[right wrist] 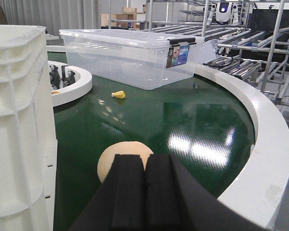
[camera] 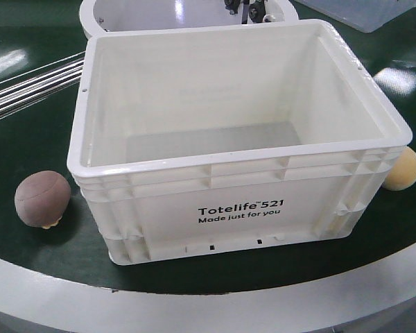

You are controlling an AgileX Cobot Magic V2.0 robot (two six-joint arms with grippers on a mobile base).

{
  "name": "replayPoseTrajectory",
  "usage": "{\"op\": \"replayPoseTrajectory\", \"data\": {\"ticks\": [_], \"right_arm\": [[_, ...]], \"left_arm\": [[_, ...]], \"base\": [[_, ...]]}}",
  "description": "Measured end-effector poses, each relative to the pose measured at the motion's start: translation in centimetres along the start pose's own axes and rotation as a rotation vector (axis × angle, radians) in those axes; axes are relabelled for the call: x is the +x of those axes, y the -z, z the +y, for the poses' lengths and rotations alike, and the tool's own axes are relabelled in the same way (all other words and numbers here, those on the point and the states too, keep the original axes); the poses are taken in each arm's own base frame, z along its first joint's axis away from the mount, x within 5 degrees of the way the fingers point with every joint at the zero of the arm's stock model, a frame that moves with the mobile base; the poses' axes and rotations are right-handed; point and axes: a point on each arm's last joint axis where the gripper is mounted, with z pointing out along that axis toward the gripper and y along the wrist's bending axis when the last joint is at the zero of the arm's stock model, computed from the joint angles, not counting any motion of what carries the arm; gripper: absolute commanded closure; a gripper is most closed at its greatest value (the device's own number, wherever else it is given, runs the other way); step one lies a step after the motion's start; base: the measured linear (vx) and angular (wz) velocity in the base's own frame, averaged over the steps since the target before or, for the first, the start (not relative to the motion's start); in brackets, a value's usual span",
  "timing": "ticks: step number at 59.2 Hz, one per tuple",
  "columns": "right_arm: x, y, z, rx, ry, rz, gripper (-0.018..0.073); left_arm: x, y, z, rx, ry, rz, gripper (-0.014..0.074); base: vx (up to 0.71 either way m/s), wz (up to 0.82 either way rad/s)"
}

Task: Place moving items into box and shelve

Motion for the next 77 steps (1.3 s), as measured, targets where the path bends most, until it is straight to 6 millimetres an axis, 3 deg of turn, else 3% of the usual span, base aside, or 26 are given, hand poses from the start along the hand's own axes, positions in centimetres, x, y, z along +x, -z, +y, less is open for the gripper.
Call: {"op": "replayPoseTrajectory", "data": {"ticks": [42, 60, 67, 77], "right_arm": [[-0.1, 0.0, 0.0, 0.001, -0.001, -0.012, 0.0564], [-2.1, 0.3, -0.2, 0.018, -0.022, -0.237, 0.0564], [-3.9, 0.7, -0.3, 0.012, -0.083, -0.281, 0.0564], [-11.3, 3.4, -0.5, -0.001, -0.088, -0.36, 0.0564]], "left_arm": [[-0.1, 0.0, 0.0, 0.001, 0.0, -0.011, 0.0603], [-1.0, 0.0, 0.0, 0.005, 0.0, -0.105, 0.0603], [-3.8, 0.6, -0.2, 0.011, 0.0, -0.209, 0.0603], [-12.3, 3.7, -0.6, 0.015, -0.033, -0.443, 0.06]], "base": [[0.0, 0.0], [0.0, 0.0], [0.0, 0.0], [0.0, 0.0]]}}
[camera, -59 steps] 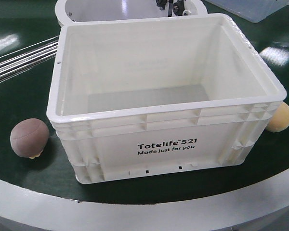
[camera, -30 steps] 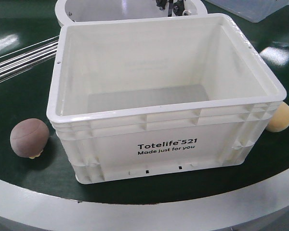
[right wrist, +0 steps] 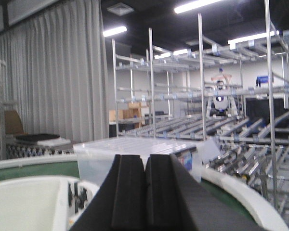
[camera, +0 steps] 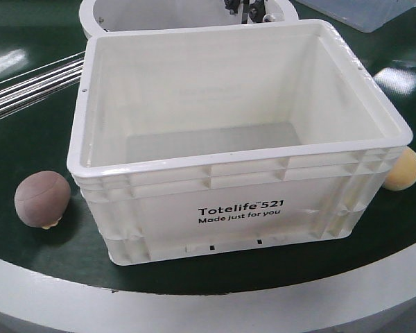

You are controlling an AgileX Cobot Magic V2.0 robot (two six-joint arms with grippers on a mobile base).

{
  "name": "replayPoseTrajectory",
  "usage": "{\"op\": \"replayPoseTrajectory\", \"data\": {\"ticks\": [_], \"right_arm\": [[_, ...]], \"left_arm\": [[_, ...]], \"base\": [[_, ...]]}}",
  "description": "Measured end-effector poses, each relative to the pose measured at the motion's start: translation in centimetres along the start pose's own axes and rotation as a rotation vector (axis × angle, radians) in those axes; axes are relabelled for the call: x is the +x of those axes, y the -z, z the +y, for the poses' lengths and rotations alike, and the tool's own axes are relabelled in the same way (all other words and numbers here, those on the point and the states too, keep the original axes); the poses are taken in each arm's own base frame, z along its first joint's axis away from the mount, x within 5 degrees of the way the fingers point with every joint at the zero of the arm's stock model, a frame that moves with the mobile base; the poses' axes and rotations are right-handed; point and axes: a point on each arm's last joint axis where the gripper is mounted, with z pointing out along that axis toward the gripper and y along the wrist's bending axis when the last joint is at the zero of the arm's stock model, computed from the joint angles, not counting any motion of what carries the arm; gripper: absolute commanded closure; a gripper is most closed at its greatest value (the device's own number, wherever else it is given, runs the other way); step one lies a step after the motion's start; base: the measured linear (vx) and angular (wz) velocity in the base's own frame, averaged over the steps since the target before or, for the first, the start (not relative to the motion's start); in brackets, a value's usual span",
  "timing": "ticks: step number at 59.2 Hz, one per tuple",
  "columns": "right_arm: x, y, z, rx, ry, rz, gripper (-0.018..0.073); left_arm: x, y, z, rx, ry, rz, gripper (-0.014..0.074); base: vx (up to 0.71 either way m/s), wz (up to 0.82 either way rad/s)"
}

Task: Place moving items into box and shelve

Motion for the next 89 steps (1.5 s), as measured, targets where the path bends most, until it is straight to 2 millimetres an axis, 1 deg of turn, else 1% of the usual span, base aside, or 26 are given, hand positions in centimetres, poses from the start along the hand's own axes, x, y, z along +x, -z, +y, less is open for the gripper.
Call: {"op": "replayPoseTrajectory", "data": {"ticks": [4, 7, 9, 11, 14, 16, 20, 25, 29, 32, 39, 43, 46, 53, 56, 59, 66, 73, 76, 81, 84, 89], "right_arm": [[-3.2, -0.3, 0.2, -0.003, 0.0, 0.01, 0.0564], [-4.6, -1.1, 0.3, -0.004, 0.001, 0.04, 0.0564], [-5.8, -1.8, 0.3, -0.005, 0.001, 0.053, 0.0564], [-6.4, -2.7, 0.4, -0.004, 0.001, 0.072, 0.0564], [-7.1, -4.4, 0.4, -0.003, 0.0, 0.107, 0.0564], [-7.2, -6.0, 0.4, -0.001, -0.001, 0.144, 0.0564], [-6.6, -8.4, 0.3, 0.003, -0.002, 0.207, 0.0561], [-4.8, -11.1, 0.2, 0.009, -0.003, 0.294, 0.0557], [-3.2, -12.8, 0.1, 0.013, -0.004, 0.372, 0.0543], [-2.2, -13.7, 0.1, 0.015, -0.004, 0.419, 0.0524], [0.1, -15.5, 0.0, 0.015, 0.012, 0.518, 0.0447], [1.1, -16.2, -0.1, 0.012, 0.027, 0.557, 0.0372], [1.6, -16.5, -0.1, 0.008, 0.043, 0.576, 0.03], [2.2, -17.2, -0.2, 0.005, 0.06, 0.575, 0.0163], [2.3, -17.5, -0.2, 0.006, 0.061, 0.567, 0.0121], [2.5, -17.7, -0.2, 0.009, 0.05, 0.562, 0.0101], [3.1, -18.1, -0.2, 0.014, 0.024, 0.608, 0.0101], [3.6, -18.8, -0.2, 0.013, 0.006, 0.771, 0.0101], [3.5, -19.6, -0.2, 0.011, 0.001, 0.827, 0.0101], [3.1, -21.6, -0.1, 0.009, -0.01, 0.885, 0.0101], [2.7, -22.8, -0.3, 0.021, -0.026, 0.911, 0.0101], [3.1, -24.9, -1.1, 0.068, -0.083, 0.979, 0.0101]], "left_arm": [[-2.9, -0.7, -0.1, 0.0, -0.031, -0.012, 0.06], [-4.8, -1.7, -0.1, 0.0, -0.049, -0.001, 0.06], [-5.7, -2.5, -0.1, 0.0, -0.059, 0.015, 0.06], [-6.4, -3.4, -0.1, 0.0, -0.065, 0.032, 0.06], [-6.8, -5.1, -0.1, 0.001, -0.071, 0.072, 0.06], [-7.0, -6.6, -0.1, 0.002, -0.073, 0.103, 0.06], [-6.2, -8.7, -0.1, 0.003, -0.074, 0.165, 0.06], [-4.3, -10.9, -0.1, 0.005, -0.074, 0.256, 0.0594], [-2.7, -12.5, 0.0, 0.005, -0.065, 0.334, 0.0584], [-1.7, -13.2, 0.0, 0.003, -0.05, 0.374, 0.0568], [0.3, -14.7, 0.0, -0.007, -0.006, 0.46, 0.0486], [1.0, -15.2, 0.0, -0.013, 0.019, 0.49, 0.0411], [1.5, -15.4, 0.0, -0.017, 0.029, 0.507, 0.0349], [1.9, -15.8, 0.0, -0.019, 0.037, 0.524, 0.0217], [2.0, -15.9, 0.0, -0.02, 0.039, 0.519, 0.0184], [2.0, -15.9, 0.0, -0.02, 0.041, 0.511, 0.0168], [1.7, -16.0, 0.0, -0.022, 0.051, 0.514, 0.0167], [1.3, -16.4, 0.0, -0.047, 0.116, 0.601, 0.0167], [1.0, -16.9, 0.0, -0.061, 0.143, 0.648, 0.0167], [0.7, -18.1, 0.2, -0.089, 0.169, 0.726, 0.0167], [0.9, -19.0, 0.4, -0.106, 0.177, 0.779, 0.0167], [1.9, -20.3, 0.5, -0.126, 0.19, 0.852, 0.0167]], "base": [[0.0, 0.0], [0.0, 0.0], [0.0, 0.0], [0.0, 0.0], [0.0, 0.0], [0.0, 0.0], [0.0, 0.0], [0.0, 0.0], [0.0, 0.0], [0.0, 0.0], [0.0, 0.0], [0.0, 0.0], [0.0, 0.0], [0.0, 0.0], [0.0, 0.0], [0.0, 0.0], [0.0, 0.0], [0.0, 0.0], [0.0, 0.0], [0.0, 0.0], [0.0, 0.0], [0.0, 0.0]]}}
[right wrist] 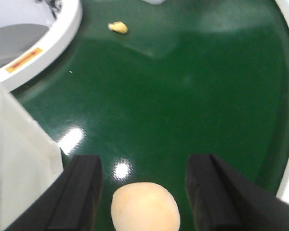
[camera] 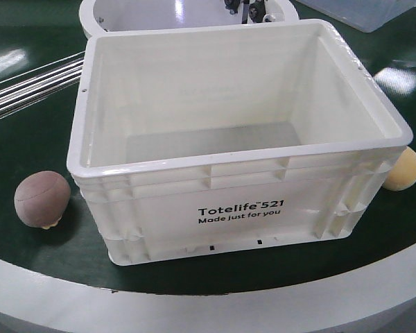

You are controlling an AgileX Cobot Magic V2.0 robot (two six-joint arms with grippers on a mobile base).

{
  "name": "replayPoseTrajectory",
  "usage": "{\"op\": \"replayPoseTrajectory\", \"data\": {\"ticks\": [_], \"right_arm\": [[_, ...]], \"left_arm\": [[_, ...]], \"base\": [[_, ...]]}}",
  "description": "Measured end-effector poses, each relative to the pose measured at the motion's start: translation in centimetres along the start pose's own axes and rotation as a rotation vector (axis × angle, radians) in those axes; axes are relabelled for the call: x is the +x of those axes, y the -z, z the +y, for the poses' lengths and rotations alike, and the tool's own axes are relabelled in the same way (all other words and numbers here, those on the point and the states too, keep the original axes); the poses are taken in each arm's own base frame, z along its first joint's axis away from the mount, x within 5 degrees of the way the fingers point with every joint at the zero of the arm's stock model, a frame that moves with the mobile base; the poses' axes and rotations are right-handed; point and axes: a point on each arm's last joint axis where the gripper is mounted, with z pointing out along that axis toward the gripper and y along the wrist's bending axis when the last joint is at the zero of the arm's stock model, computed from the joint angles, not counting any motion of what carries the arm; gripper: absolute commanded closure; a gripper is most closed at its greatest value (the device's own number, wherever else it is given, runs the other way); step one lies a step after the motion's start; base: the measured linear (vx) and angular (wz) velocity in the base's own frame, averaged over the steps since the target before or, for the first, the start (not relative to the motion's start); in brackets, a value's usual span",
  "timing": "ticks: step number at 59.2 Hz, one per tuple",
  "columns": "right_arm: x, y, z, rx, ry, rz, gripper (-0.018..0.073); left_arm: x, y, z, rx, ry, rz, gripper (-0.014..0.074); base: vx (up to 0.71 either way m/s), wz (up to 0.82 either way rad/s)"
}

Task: Place moving items into box and shelve
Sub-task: 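Grasp the pink ball with the left gripper and the yellow ball with the right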

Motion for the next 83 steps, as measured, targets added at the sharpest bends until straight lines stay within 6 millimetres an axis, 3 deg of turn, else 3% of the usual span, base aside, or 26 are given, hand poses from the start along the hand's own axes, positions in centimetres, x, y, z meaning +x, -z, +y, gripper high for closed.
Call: {"op": "replayPoseTrajectory", "data": {"ticks": [11, 24, 40, 60, 83], "right_arm": [[-1.2, -5.3, -1.8, 0.037, -0.056, 0.221, 0.0101], [2.4, -12.0, -2.1, -0.017, -0.045, 0.519, 0.0101], [6.3, -17.6, -2.7, -0.041, -0.059, 0.694, 0.0101], [7.9, -20.4, -2.9, -0.055, -0.08, 0.731, 0.0101], [8.0, -21.2, -0.7, -0.075, 0.024, 0.686, 0.0101]], "left_arm": [[1.2, -4.1, 0.4, -0.046, 0.087, 0.162, 0.0167], [4.2, -7.5, 1.0, -0.117, 0.097, 0.417, 0.0167], [4.9, -8.1, 1.2, -0.13, 0.081, 0.478, 0.0167], [6.2, -8.3, 0.9, -0.086, 0.071, 0.593, 0.0167], [10.4, -11.5, 1.2, -0.037, -0.023, 0.857, 0.0167]], "base": [[0.0, 0.0], [0.0, 0.0], [0.0, 0.0], [0.0, 0.0], [0.0, 0.0]]}}
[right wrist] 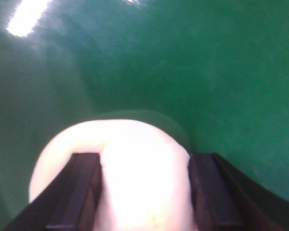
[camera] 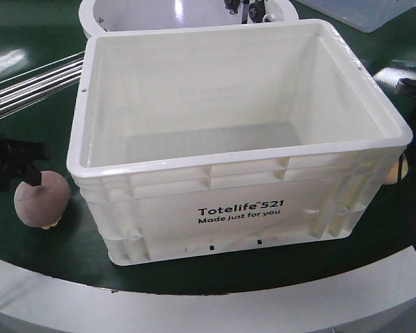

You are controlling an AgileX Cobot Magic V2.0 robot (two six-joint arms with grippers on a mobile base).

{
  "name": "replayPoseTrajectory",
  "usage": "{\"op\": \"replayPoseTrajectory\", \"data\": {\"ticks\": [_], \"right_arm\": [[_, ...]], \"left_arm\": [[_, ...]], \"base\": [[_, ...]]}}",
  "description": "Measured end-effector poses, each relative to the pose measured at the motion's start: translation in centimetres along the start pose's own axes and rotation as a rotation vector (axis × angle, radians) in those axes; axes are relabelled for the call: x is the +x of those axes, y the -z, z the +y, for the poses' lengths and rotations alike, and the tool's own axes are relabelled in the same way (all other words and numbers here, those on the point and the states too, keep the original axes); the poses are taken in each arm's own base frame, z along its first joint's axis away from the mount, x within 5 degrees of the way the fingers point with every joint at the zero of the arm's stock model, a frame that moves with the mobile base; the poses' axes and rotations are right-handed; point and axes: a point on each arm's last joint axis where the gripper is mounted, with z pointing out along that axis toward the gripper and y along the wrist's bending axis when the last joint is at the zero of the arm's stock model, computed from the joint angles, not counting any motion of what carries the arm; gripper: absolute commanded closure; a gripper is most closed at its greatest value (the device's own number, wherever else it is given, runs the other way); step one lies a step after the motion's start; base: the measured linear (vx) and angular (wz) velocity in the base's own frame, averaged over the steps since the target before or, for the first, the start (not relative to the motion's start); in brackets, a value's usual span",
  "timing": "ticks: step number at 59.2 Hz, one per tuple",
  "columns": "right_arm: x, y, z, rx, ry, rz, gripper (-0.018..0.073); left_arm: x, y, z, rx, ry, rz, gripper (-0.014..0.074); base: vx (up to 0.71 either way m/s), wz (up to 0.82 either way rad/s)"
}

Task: Place moving items into box and shelve
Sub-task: 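Grasp the pink ball with the left gripper and the yellow ball with the right, then lift both balls over the crate and release them inside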

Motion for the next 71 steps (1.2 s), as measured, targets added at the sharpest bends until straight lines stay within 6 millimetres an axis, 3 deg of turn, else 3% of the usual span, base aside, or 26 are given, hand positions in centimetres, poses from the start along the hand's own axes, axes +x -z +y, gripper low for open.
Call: {"op": "replayPoseTrajectory", "data": {"ticks": [14, 22, 28, 39, 42, 56, 64, 71], "right_arm": [[-0.3, -0.1, 0.7, 0.004, 0.022, -0.033, 0.0105], [-0.4, -0.7, 0.6, 0.007, 0.021, -0.033, 0.0157], [-0.6, -1.4, 0.4, 0.01, 0.018, -0.035, 0.0265], [-0.8, -1.6, 0.4, 0.011, 0.017, -0.046, 0.0561], [-0.8, -1.4, 0.4, 0.011, 0.018, -0.049, 0.0575], [-0.5, 1.0, 0.8, 0.011, 0.023, -0.077, 0.0568], [-0.1, 4.3, 1.1, 0.022, 0.022, -0.119, 0.0568], [0.2, 8.6, 1.5, 0.05, 0.027, -0.227, 0.0565]], "left_arm": [[-0.5, -4.1, -0.3, 0.073, -0.028, 0.117, 0.0167], [-0.9, -5.9, -0.3, 0.081, -0.013, 0.162, 0.0207], [-1.1, -6.9, -0.1, 0.08, 0.012, 0.187, 0.0299], [-1.3, -7.1, -0.1, 0.081, 0.051, 0.187, 0.0608], [-1.4, -7.1, -0.2, 0.083, 0.054, 0.18, 0.0605], [-1.5, -4.9, -0.3, 0.081, 0.073, 0.081, 0.0601], [-1.4, -2.0, -0.1, 0.045, 0.081, -0.045, 0.06], [-1.1, 1.9, -0.2, 0.028, 0.079, -0.205, 0.06]], "base": [[0.0, 0.0], [0.0, 0.0], [0.0, 0.0], [0.0, 0.0], [0.0, 0.0], [0.0, 0.0], [0.0, 0.0], [0.0, 0.0]]}}
